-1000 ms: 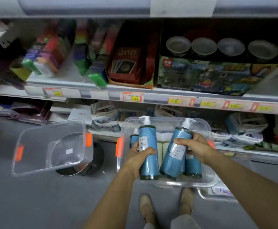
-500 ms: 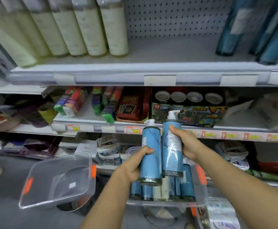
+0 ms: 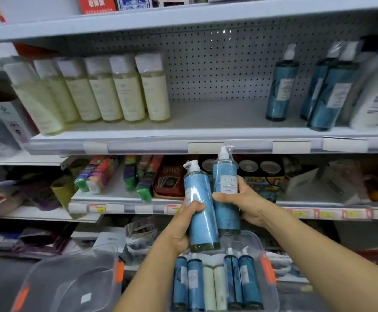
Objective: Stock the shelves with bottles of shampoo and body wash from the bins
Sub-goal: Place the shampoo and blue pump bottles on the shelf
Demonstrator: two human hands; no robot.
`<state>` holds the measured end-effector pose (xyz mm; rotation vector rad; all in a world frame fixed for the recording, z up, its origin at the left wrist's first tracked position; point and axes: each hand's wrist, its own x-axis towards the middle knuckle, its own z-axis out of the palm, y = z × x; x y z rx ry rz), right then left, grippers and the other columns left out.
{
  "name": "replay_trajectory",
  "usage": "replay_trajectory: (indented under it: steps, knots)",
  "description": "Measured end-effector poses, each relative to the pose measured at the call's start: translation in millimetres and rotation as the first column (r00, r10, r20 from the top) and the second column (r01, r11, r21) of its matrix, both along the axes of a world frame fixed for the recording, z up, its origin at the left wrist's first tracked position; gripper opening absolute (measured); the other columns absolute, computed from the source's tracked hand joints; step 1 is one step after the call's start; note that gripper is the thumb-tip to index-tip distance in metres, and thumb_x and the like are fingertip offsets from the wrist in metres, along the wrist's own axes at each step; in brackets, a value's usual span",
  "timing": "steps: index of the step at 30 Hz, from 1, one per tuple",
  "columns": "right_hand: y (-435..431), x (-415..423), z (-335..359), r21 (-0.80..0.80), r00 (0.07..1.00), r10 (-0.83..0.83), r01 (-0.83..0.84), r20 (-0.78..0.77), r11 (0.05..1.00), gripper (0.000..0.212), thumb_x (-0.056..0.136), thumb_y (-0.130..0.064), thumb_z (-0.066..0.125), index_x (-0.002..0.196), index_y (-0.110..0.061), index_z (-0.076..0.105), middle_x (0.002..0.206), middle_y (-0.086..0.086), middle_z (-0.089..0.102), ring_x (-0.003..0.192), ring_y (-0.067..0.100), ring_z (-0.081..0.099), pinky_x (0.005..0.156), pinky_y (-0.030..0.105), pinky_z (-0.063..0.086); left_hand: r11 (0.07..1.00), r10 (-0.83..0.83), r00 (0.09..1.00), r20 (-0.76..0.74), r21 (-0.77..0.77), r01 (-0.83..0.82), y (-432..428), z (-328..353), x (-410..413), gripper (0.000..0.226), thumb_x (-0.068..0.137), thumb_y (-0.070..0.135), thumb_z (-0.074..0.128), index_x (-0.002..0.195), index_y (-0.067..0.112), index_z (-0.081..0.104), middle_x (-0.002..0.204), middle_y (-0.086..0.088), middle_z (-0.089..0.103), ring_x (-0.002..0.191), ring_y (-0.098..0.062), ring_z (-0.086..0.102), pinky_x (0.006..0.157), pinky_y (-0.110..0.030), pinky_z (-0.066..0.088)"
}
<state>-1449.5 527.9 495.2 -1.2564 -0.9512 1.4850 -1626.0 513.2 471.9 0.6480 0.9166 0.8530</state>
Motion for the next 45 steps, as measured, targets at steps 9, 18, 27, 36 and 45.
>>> replay_trajectory:
  steps: [9, 18, 27, 36, 45]
  knots:
    - [10, 5, 33, 0.174, 0.974, -0.193, 0.172, 0.115, 0.97, 0.067, 0.06, 0.005, 0.087, 0.117, -0.011, 0.055, 0.107, 0.01, 0.07, 0.094, 0.021, 0.069, 0.075, 0.036, 0.058, 0.937, 0.181, 0.956, -0.231, 0.336, -0.096, 15, 52, 19, 0.068, 0.065, 0.011, 0.081, 0.124, 0.023, 0.051, 0.114, -0.01, 0.067, 0.094, -0.025, 0.068, 0.069, -0.037, 0.059]
    - [13, 39, 69, 0.263, 0.958, -0.196, 0.137, 0.211, 0.955, 0.066, 0.059, -0.004, 0.09, 0.114, -0.019, 0.056, 0.105, 0.002, 0.071, 0.096, 0.018, 0.068, 0.081, 0.038, 0.057, 0.885, 0.233, 0.93, -0.283, 0.458, -0.083, 27, 89, 53, 0.069, 0.076, 0.007, 0.081, 0.131, 0.022, 0.043, 0.118, -0.007, 0.064, 0.101, -0.023, 0.068, 0.075, -0.038, 0.06]
    - [35, 100, 106, 0.336, 0.929, -0.293, 0.207, 0.226, 0.919, 0.064, 0.063, -0.009, 0.088, 0.117, -0.015, 0.054, 0.108, 0.004, 0.068, 0.095, 0.02, 0.066, 0.083, 0.041, 0.058, 0.921, 0.198, 0.958, -0.209, 0.373, -0.109, 40, 120, 110, 0.051, 0.082, 0.013, 0.078, 0.122, 0.016, 0.047, 0.107, -0.016, 0.067, 0.077, -0.024, 0.071, 0.064, -0.039, 0.061]
    - [76, 163, 153, 0.499, 0.883, -0.444, 0.319, 0.152, 0.806, 0.057, 0.066, -0.005, 0.087, 0.114, -0.016, 0.058, 0.103, 0.0, 0.069, 0.092, 0.016, 0.067, 0.079, 0.035, 0.057, 0.91, 0.245, 0.953, -0.179, 0.381, -0.163, 65, 141, 158, 0.053, 0.082, 0.023, 0.08, 0.123, 0.019, 0.047, 0.111, -0.014, 0.065, 0.084, -0.026, 0.067, 0.064, -0.035, 0.057]
    - [124, 188, 141, 0.513, 0.834, -0.502, 0.335, 0.229, 0.79, 0.063, 0.067, -0.01, 0.086, 0.115, -0.016, 0.046, 0.113, 0.004, 0.061, 0.101, 0.021, 0.061, 0.083, 0.034, 0.05, 0.902, 0.326, 0.932, -0.161, 0.348, -0.255, 73, 138, 171, 0.052, 0.082, 0.022, 0.079, 0.123, 0.019, 0.048, 0.114, -0.014, 0.065, 0.088, -0.027, 0.067, 0.07, -0.038, 0.059]
